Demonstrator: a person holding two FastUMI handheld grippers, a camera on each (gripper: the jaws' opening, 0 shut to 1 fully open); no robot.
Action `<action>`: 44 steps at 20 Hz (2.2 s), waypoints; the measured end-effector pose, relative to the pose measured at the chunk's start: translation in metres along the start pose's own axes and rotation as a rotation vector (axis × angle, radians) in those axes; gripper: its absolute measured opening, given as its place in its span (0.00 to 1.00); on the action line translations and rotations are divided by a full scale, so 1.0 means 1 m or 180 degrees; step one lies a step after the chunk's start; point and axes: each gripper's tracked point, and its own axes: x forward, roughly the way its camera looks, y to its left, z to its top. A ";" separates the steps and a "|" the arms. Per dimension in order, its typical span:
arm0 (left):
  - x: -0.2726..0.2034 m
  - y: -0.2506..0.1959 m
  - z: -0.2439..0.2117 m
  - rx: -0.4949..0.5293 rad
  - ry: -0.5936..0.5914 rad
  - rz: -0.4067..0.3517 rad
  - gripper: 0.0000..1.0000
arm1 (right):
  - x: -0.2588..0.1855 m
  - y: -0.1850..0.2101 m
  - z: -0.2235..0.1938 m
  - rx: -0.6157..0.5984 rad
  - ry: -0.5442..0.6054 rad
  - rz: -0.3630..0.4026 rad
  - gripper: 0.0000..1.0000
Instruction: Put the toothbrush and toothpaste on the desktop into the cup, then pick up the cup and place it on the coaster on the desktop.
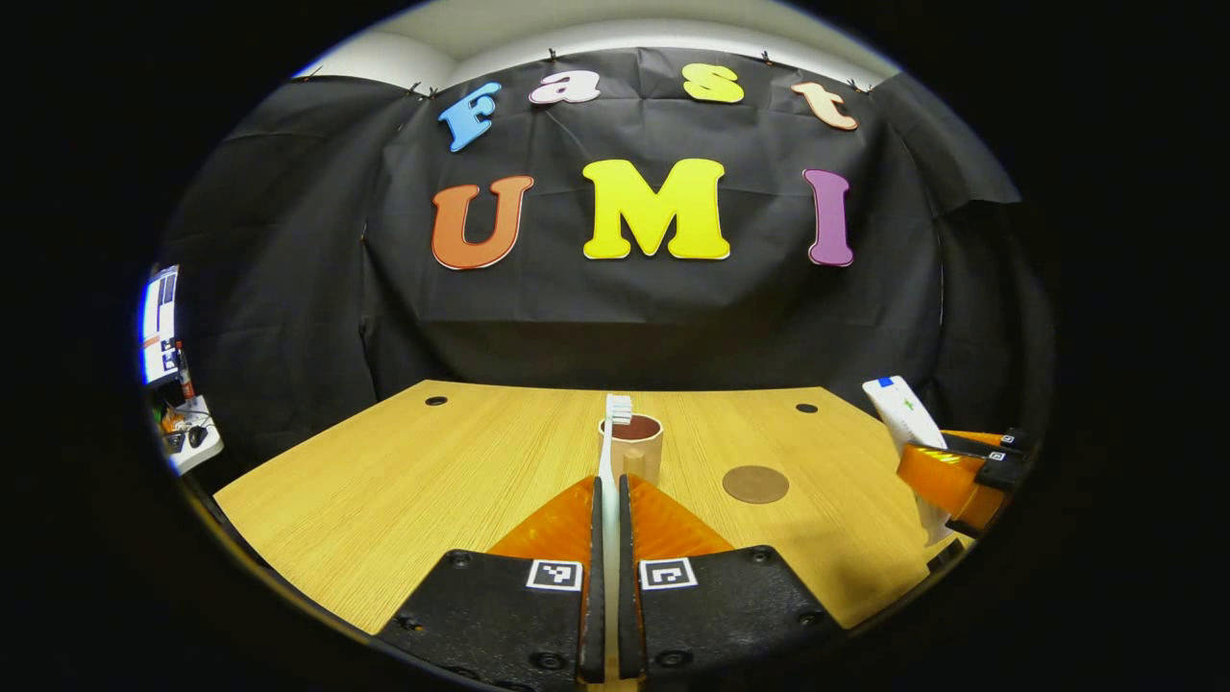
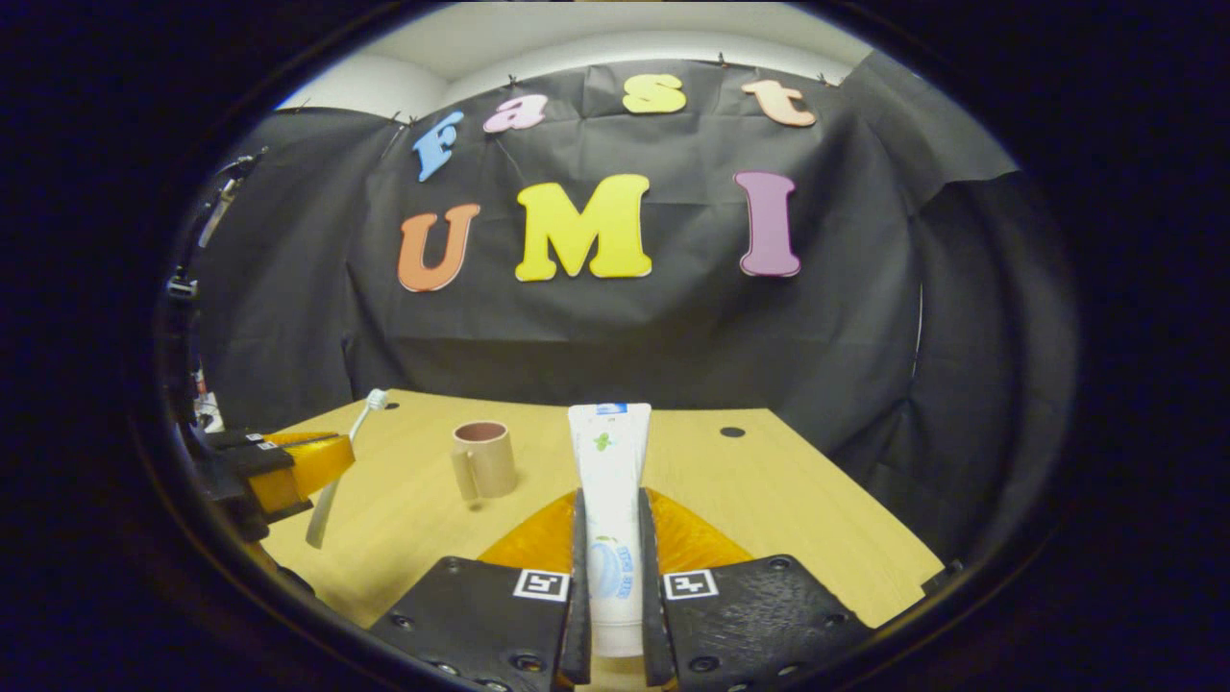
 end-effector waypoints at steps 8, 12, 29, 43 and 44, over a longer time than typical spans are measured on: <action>0.070 0.008 0.059 -0.0063 -0.0268 0.0022 0.08 | -0.005 -0.008 0.009 -0.0096 -0.0101 -0.0118 0.21; 0.120 0.002 0.102 -0.0066 -0.0477 -0.0013 0.07 | -0.002 -0.006 0.005 -0.0064 -0.0031 -0.0077 0.21; 0.207 -0.002 0.081 -0.0165 -0.0072 -0.0102 0.10 | 0.011 -0.004 -0.012 0.0043 0.0244 0.0009 0.21; 0.199 -0.018 0.070 -0.0173 0.0029 -0.0349 0.94 | 0.014 -0.002 -0.020 0.0039 0.0309 0.0032 0.21; 0.196 -0.013 0.070 -0.0098 0.0022 -0.0267 0.95 | 0.015 -0.001 -0.020 0.0046 0.0305 0.0034 0.21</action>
